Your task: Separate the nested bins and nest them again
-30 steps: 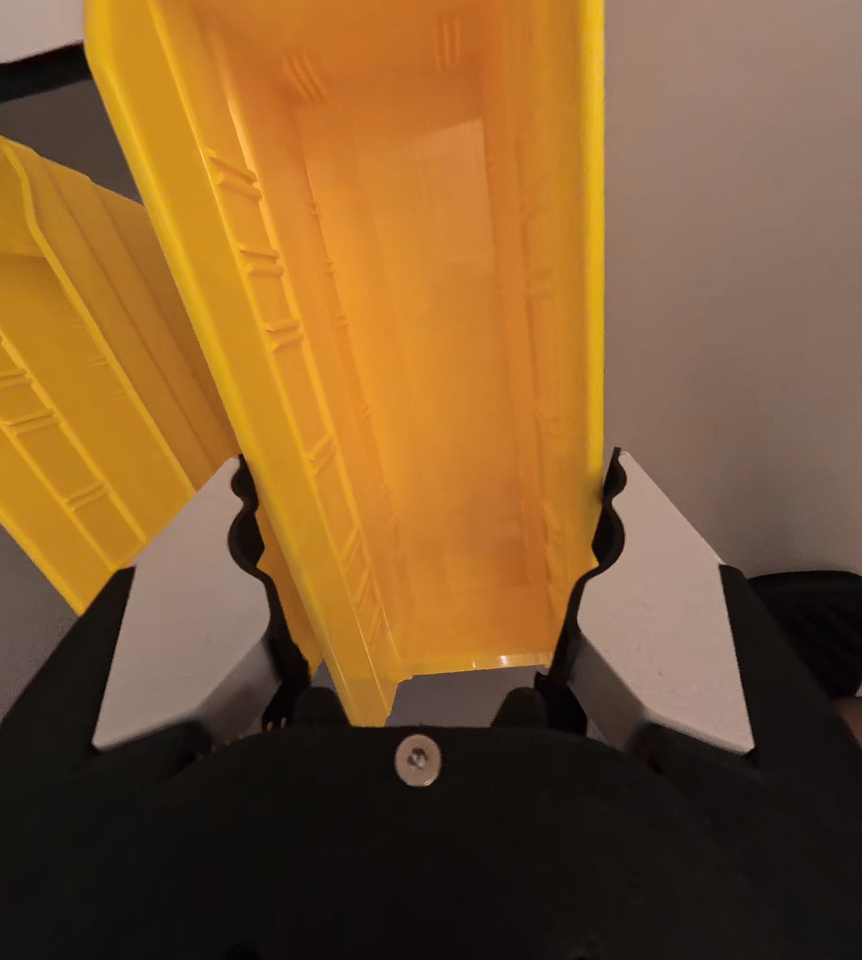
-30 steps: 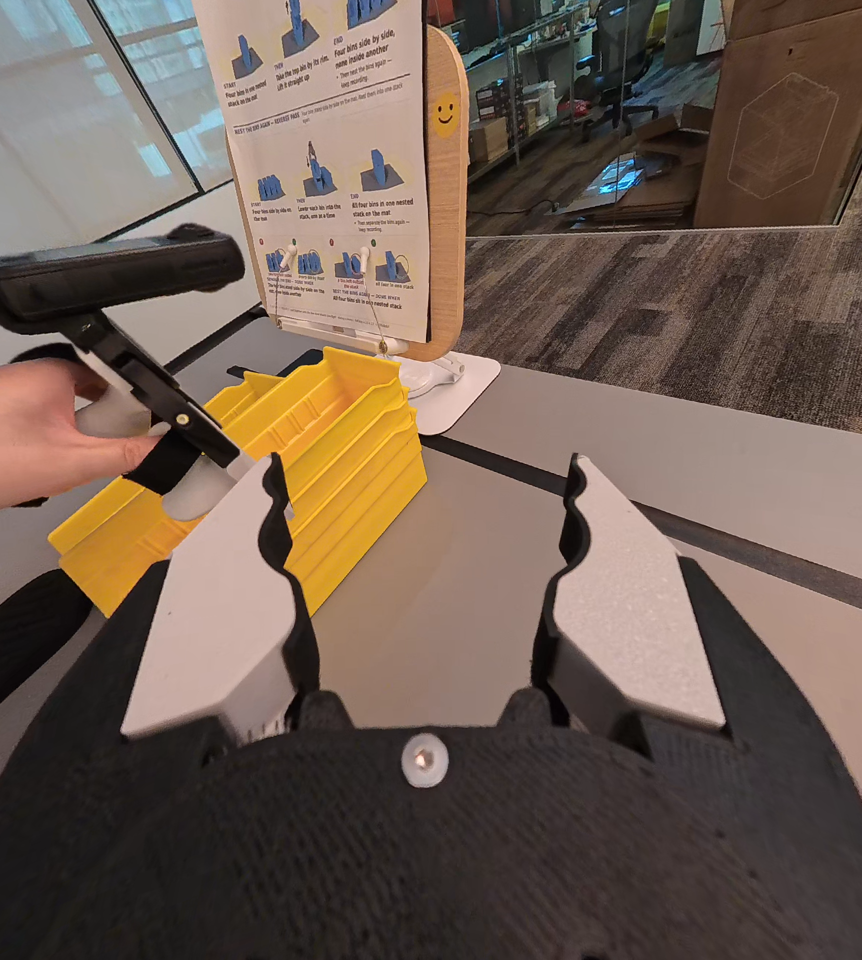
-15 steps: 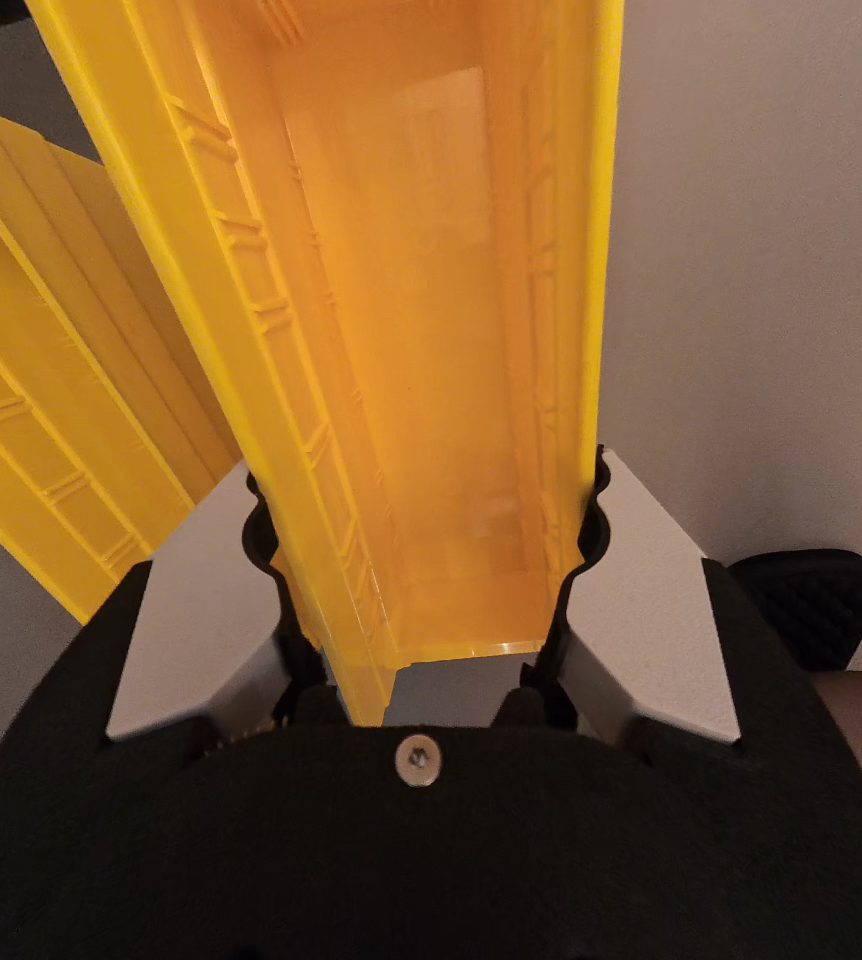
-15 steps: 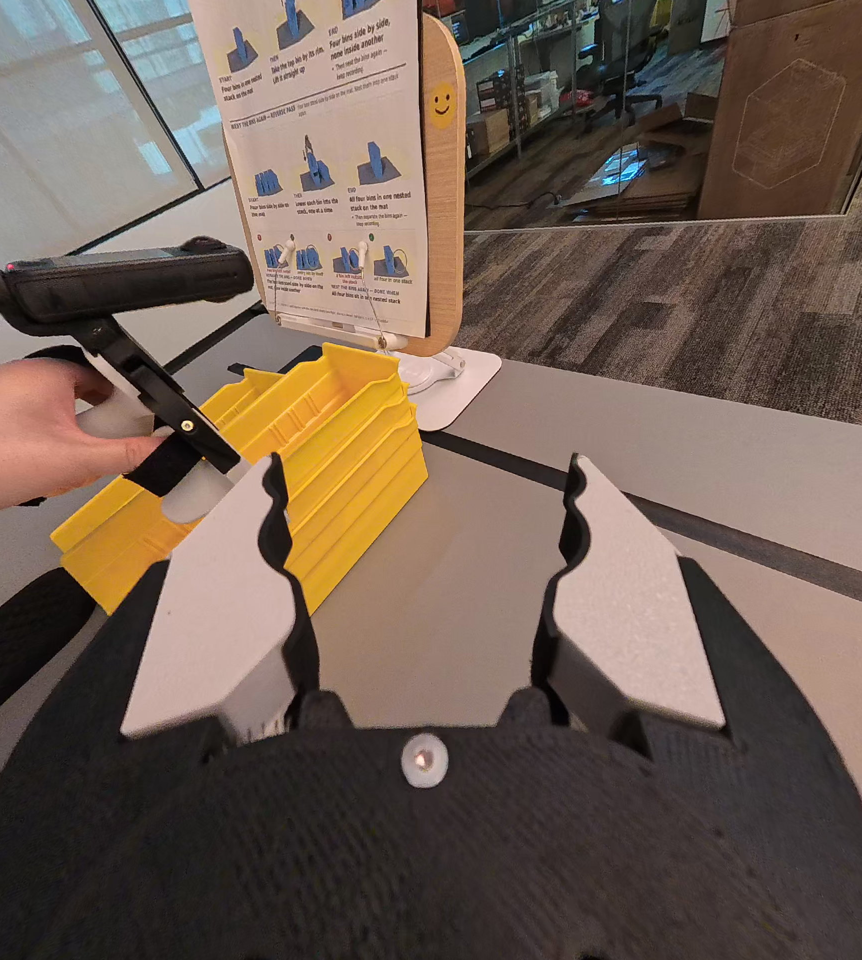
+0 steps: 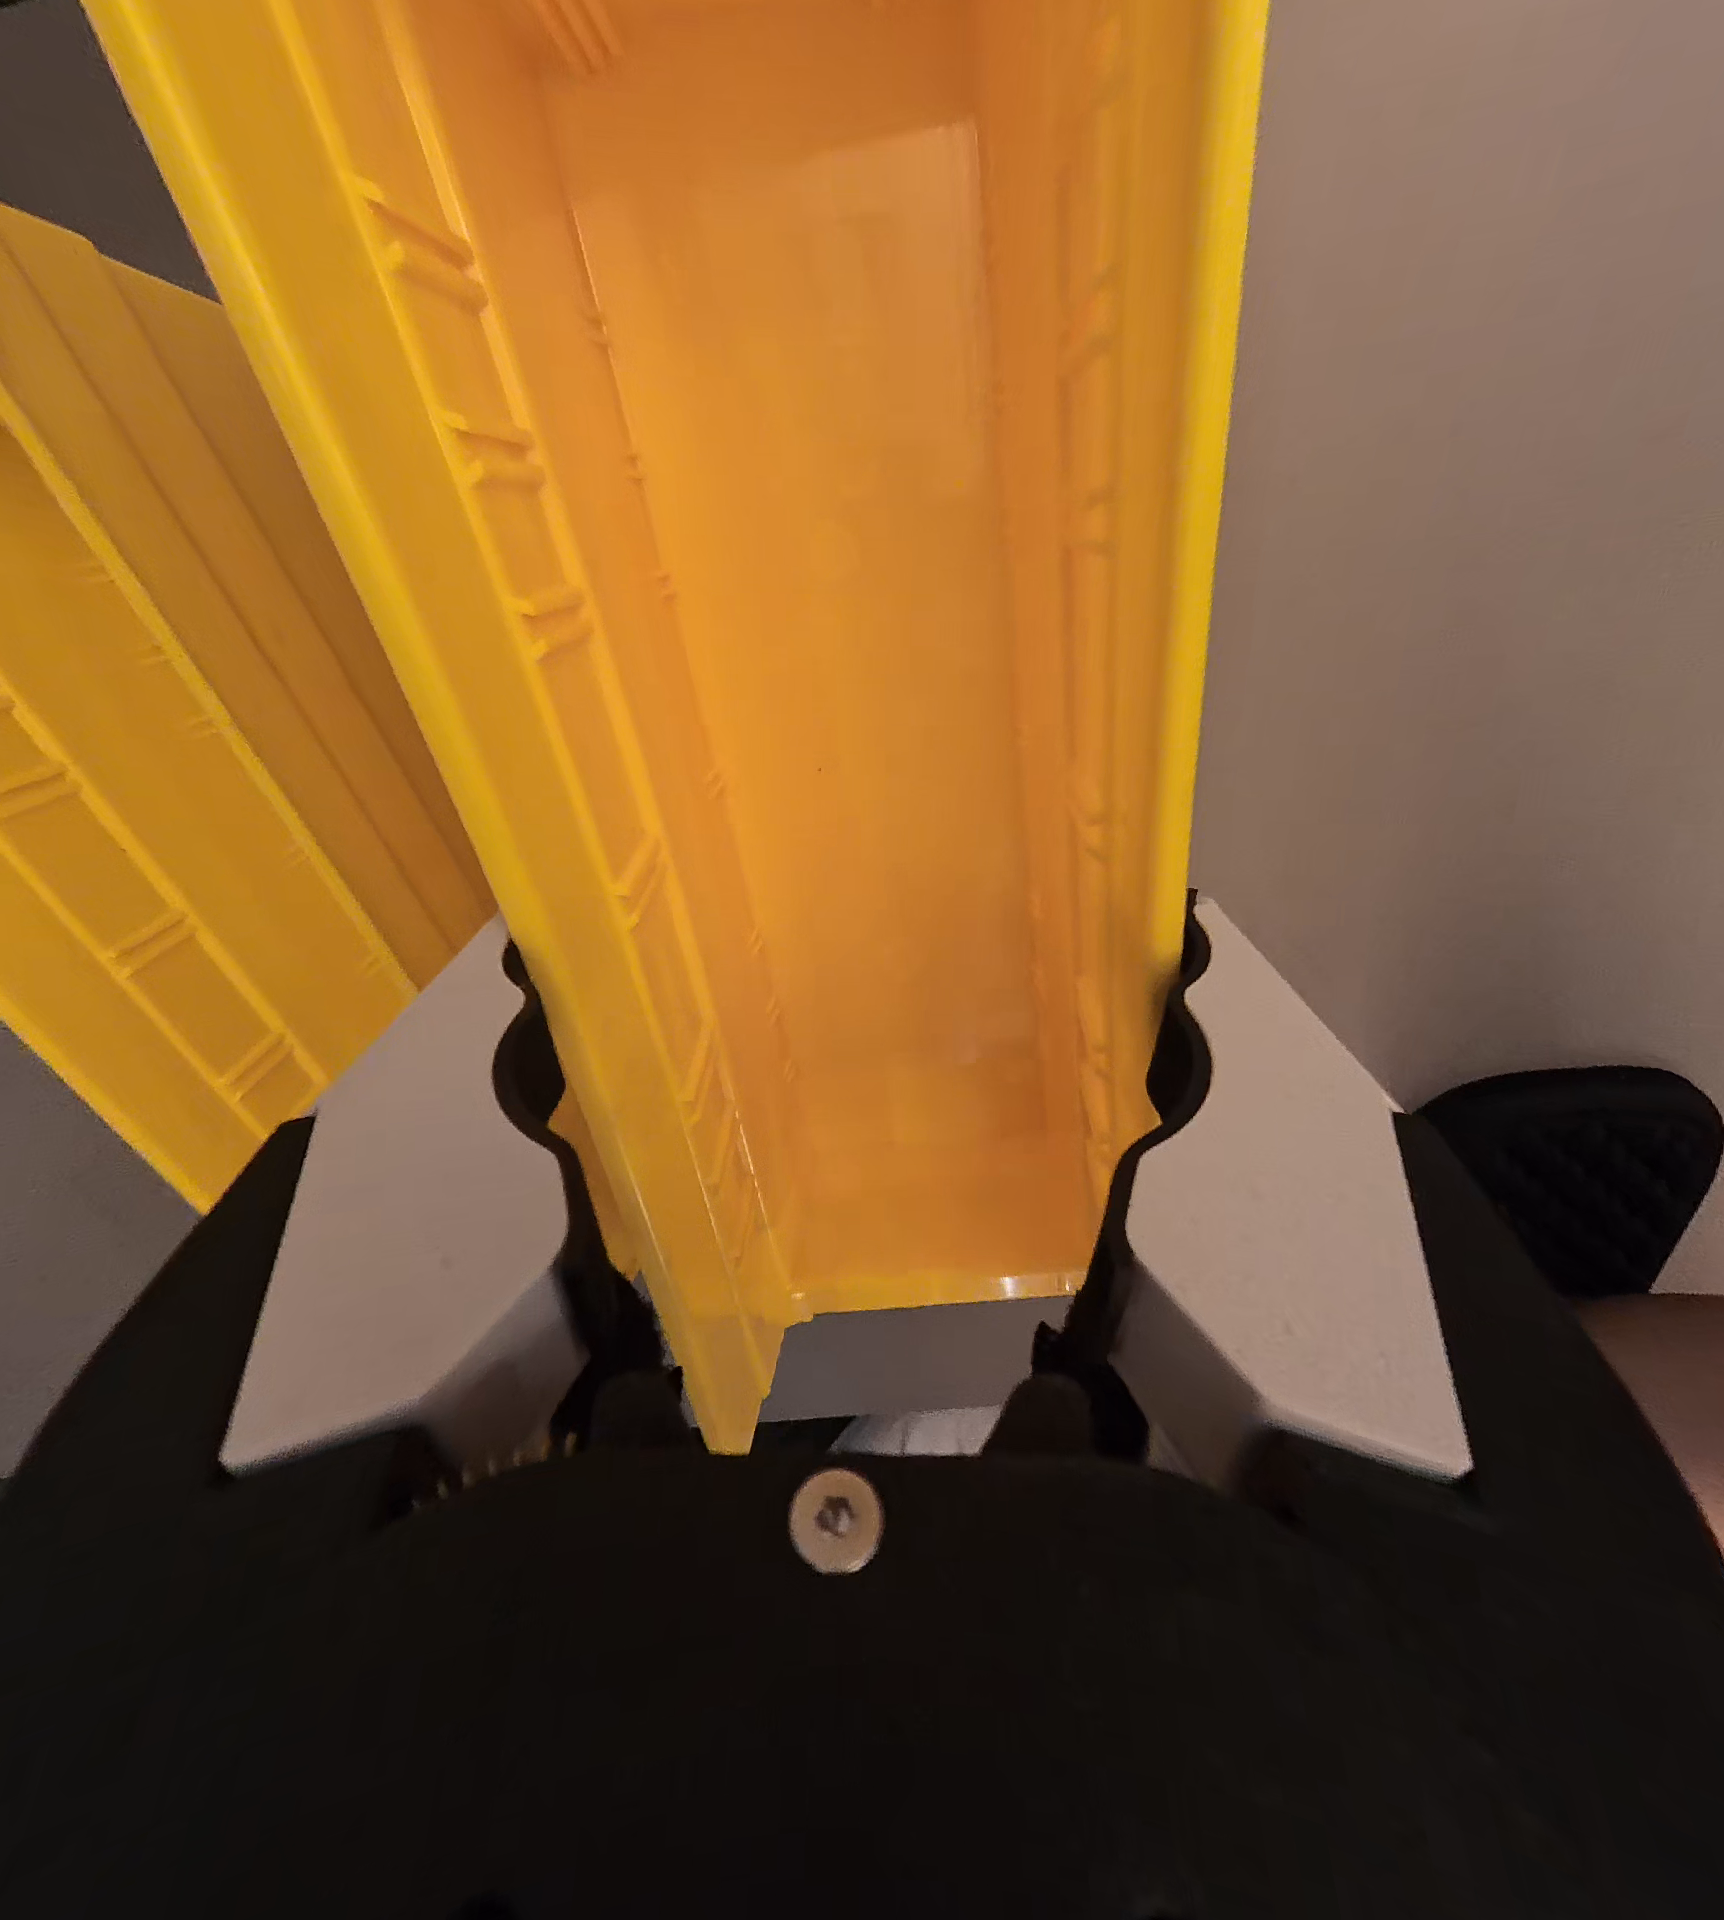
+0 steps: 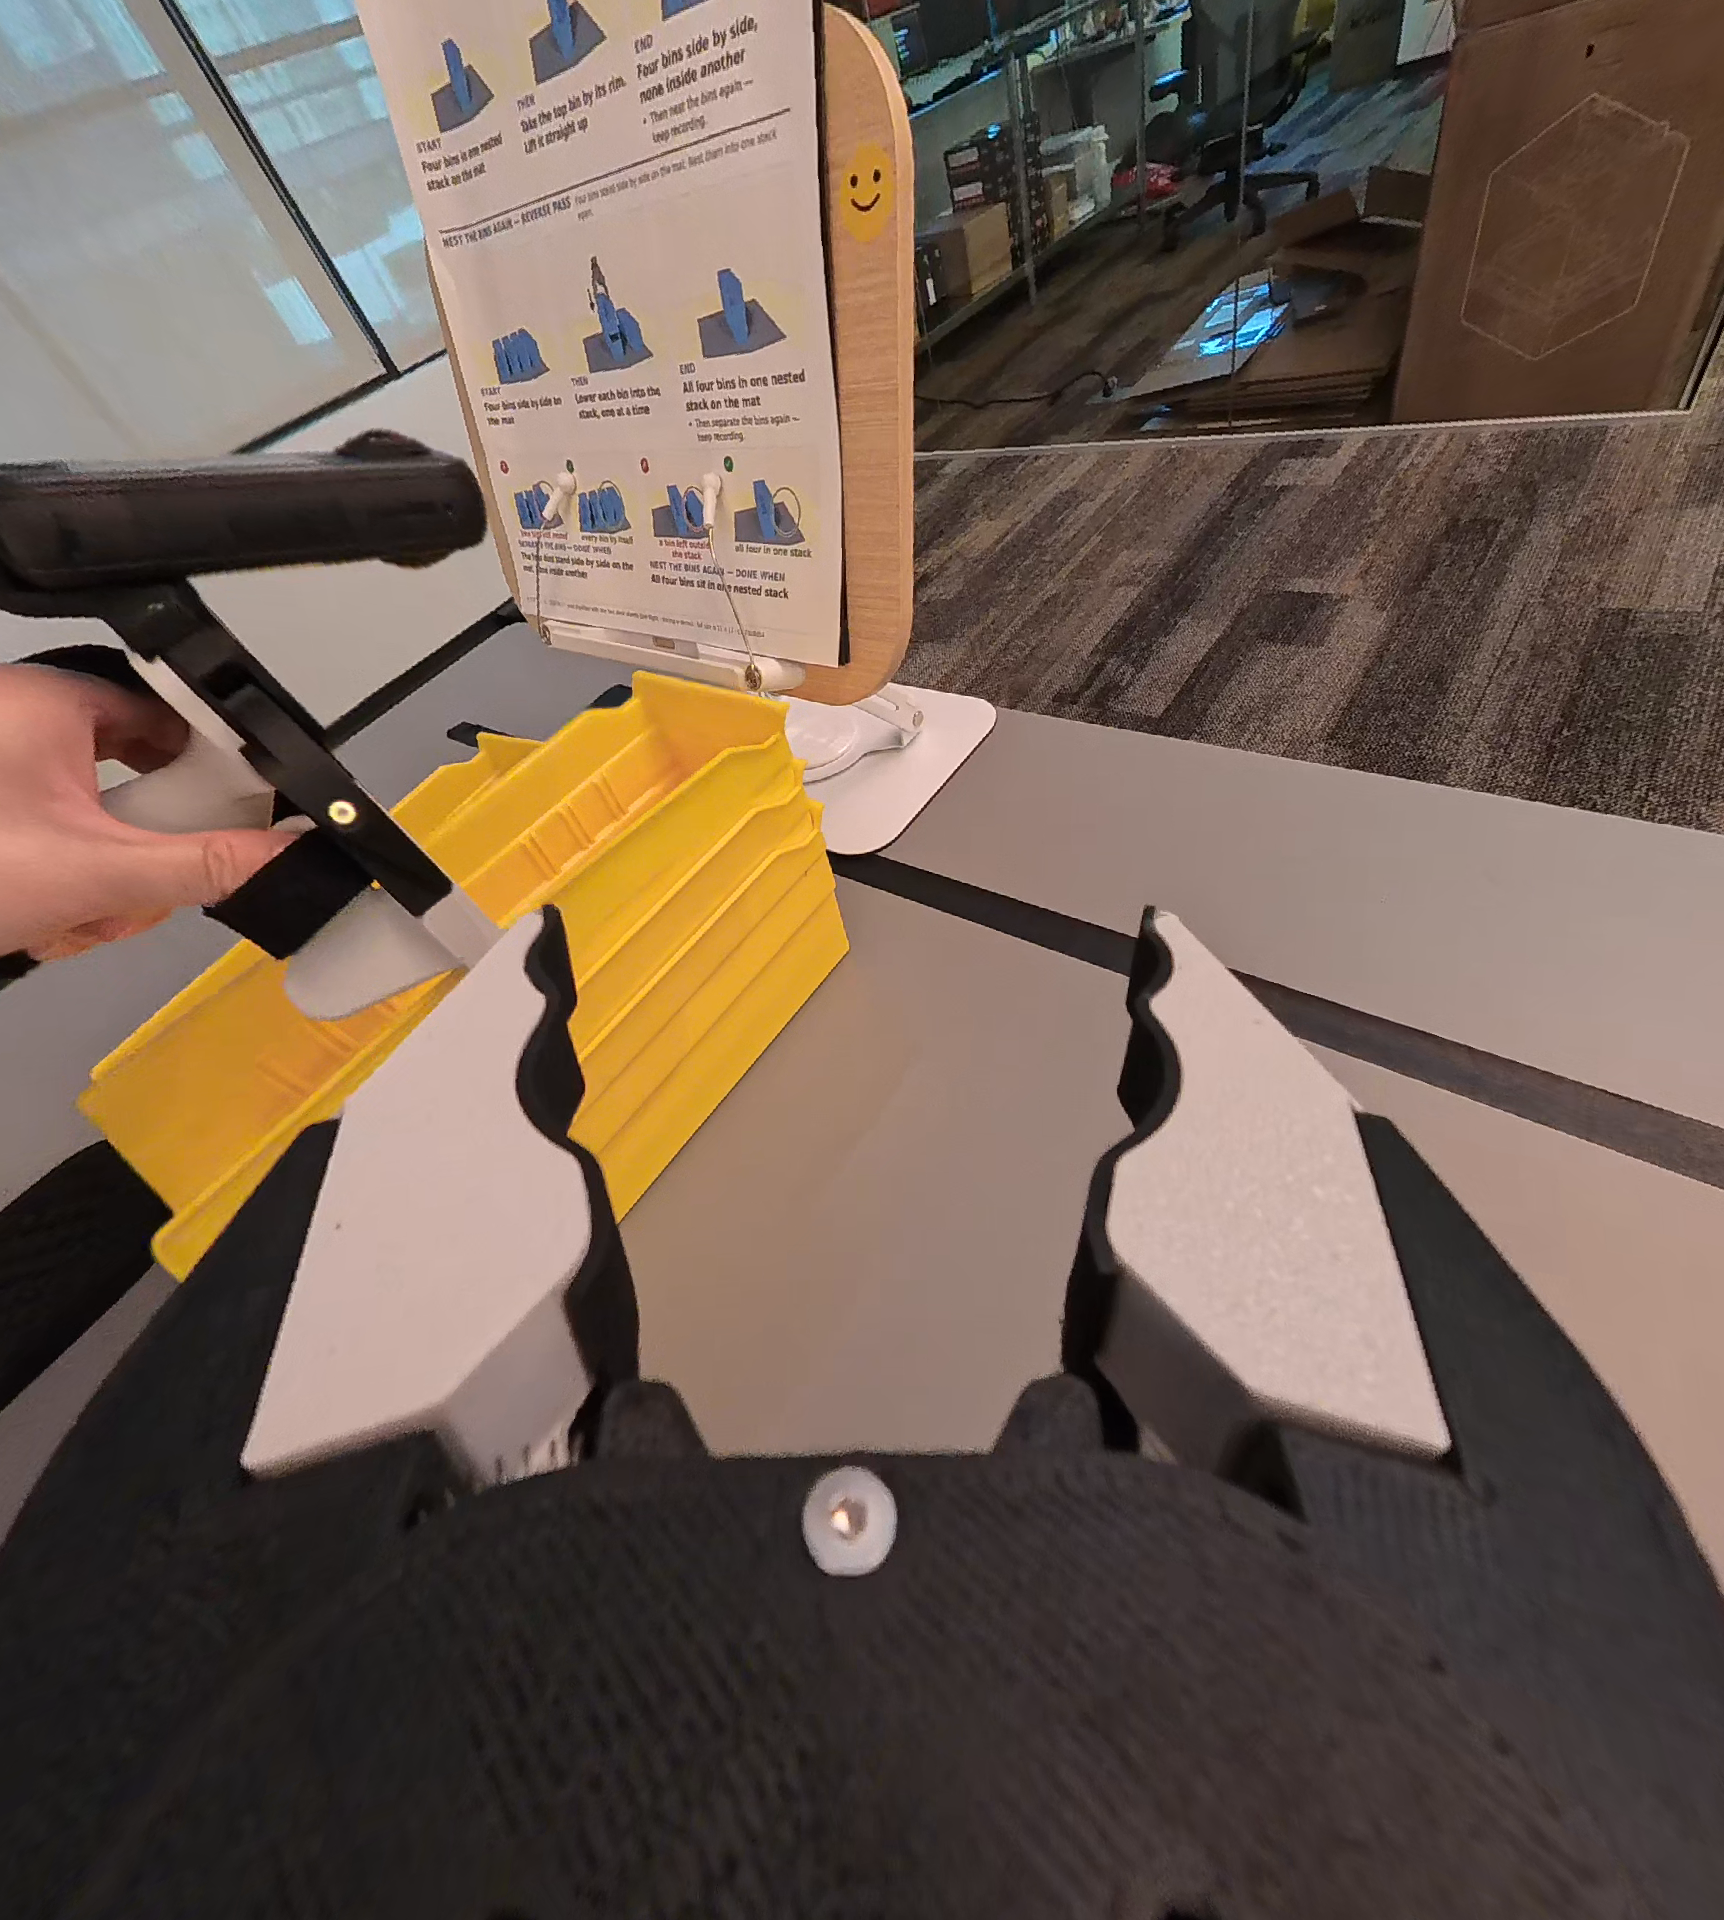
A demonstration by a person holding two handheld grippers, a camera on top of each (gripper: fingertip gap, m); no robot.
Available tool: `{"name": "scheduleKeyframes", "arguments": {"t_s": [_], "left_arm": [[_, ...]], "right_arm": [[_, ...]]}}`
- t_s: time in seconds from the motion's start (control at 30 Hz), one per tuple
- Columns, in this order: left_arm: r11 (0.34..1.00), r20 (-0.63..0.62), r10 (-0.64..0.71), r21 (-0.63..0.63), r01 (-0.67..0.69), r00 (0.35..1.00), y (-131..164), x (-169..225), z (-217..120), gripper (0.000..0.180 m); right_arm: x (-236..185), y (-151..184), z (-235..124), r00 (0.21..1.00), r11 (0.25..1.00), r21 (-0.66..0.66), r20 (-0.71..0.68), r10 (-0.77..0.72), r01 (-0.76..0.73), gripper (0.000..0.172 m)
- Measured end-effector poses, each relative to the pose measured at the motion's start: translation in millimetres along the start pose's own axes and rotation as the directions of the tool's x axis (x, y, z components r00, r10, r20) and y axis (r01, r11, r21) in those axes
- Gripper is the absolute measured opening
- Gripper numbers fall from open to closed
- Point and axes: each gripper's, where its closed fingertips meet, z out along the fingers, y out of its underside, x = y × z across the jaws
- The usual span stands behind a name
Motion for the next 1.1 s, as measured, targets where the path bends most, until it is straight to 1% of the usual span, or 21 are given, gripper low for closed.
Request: {"name": "scheduleKeyframes", "arguments": {"t_s": [0.1,0.2,0.3,0.4,0.53,0.67,0.77,0.87,0.93,1.1], "left_arm": [[1.0,-0.006,-0.003,0.009,0.003,1.0,-3,0,-10,0.118],[0.999,-0.018,-0.006,0.043,0.007,1.0,-9,0,-30,0.118],[0.998,-0.017,0.016,0.059,-0.014,1.0,-12,-4,-62,0.119],[0.996,-0.041,0.018,0.085,-0.014,0.999,-12,-18,-100,0.12],[0.991,-0.039,-0.001,0.136,0.006,0.999,-7,-57,-142,0.121],[0.984,0.012,0.002,0.179,-0.004,1.0,2,-115,-165,0.121],[0.977,0.018,-0.011,0.214,0.007,1.0,9,-157,-168,0.121],[0.966,-0.011,-0.047,0.253,0.049,0.999,17,-195,-160,0.12],[0.958,-0.024,-0.092,0.271,0.095,0.995,22,-222,-149,0.119],[0.954,0.016,-0.158,0.259,0.148,0.987,44,-283,-104,0.118]], "right_arm": [[0,1,1,1.0,1.0,-0.004,-0.002,0.0,0.0,0.107],[1,2,2,1.0,1.0,-0.007,-0.004,-0.001,0.001,0.107],[1,4,3,1.0,1.0,-0.017,-0.006,-0.002,0.002,0.107],[3,5,4,1.0,1.0,-0.022,-0.008,0.001,-0.002,0.107],[6,6,3,1.0,1.0,-0.022,-0.009,0.01,-0.01,0.107],[7,6,2,1.0,1.0,-0.018,-0.008,0.016,-0.016,0.107],[7,6,2,1.0,1.0,-0.019,-0.008,0.015,-0.015,0.107],[8,5,1,1.0,1.0,-0.014,-0.012,0.015,-0.016,0.107],[9,4,0,1.0,1.0,-0.01,-0.012,0.018,-0.018,0.107],[10,6,3,1.0,1.0,-0.023,-0.019,0.013,-0.013,0.106]]}}
